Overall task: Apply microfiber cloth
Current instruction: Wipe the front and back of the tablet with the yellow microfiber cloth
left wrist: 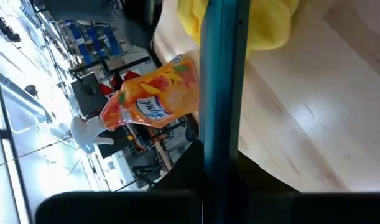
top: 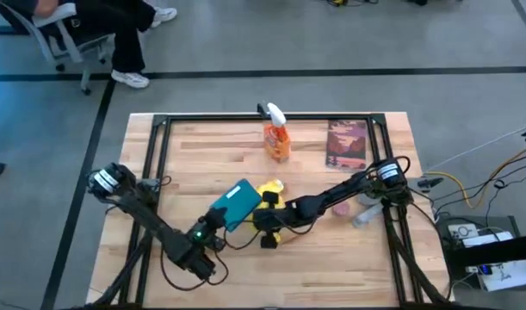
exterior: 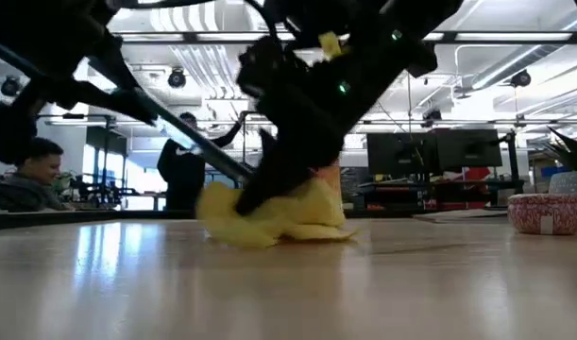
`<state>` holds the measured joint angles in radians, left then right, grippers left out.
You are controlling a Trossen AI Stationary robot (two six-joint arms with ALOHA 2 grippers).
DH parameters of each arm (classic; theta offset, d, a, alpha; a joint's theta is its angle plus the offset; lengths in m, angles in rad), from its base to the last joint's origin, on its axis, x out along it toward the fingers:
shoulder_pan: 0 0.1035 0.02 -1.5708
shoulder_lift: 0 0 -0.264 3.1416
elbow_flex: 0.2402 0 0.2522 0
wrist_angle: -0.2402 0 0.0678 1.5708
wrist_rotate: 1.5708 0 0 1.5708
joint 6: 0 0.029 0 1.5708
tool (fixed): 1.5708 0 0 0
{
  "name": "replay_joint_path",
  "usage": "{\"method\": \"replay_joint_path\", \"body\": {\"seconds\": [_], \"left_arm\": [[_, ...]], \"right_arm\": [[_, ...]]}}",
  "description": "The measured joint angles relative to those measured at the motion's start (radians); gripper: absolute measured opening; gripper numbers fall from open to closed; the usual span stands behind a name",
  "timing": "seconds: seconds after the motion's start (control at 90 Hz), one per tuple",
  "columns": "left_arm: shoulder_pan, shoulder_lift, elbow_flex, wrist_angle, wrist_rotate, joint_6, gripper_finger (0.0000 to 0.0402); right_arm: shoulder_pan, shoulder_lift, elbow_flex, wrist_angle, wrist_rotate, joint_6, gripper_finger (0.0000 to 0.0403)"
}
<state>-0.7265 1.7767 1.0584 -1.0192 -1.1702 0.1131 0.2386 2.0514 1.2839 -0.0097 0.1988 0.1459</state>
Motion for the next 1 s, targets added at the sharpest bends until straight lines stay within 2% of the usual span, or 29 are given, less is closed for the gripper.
{"method": "replay_joint_path", "body": {"seconds": [0.311, 0.667, 0.856, 1.0], "left_arm": [[0.01, 0.108, 0.0, 0.007, -0.017, 0.082, 0.001], [0.022, 0.187, 0.001, 0.016, -0.051, 0.08, 0.001], [0.028, 0.19, 0.0, 0.026, -0.06, 0.081, 0.001], [0.029, 0.19, 0.0, 0.045, -0.06, 0.081, 0.001]], "right_arm": [[-0.004, -0.003, 0.001, 0.118, -0.006, -0.061, 0.0], [-0.008, -0.003, 0.001, 0.271, -0.128, -0.095, 0.0], [-0.003, -0.011, 0.007, 0.398, -0.265, -0.096, 0.0], [-0.005, -0.015, 0.006, 0.418, -0.251, -0.097, 0.0]]}}
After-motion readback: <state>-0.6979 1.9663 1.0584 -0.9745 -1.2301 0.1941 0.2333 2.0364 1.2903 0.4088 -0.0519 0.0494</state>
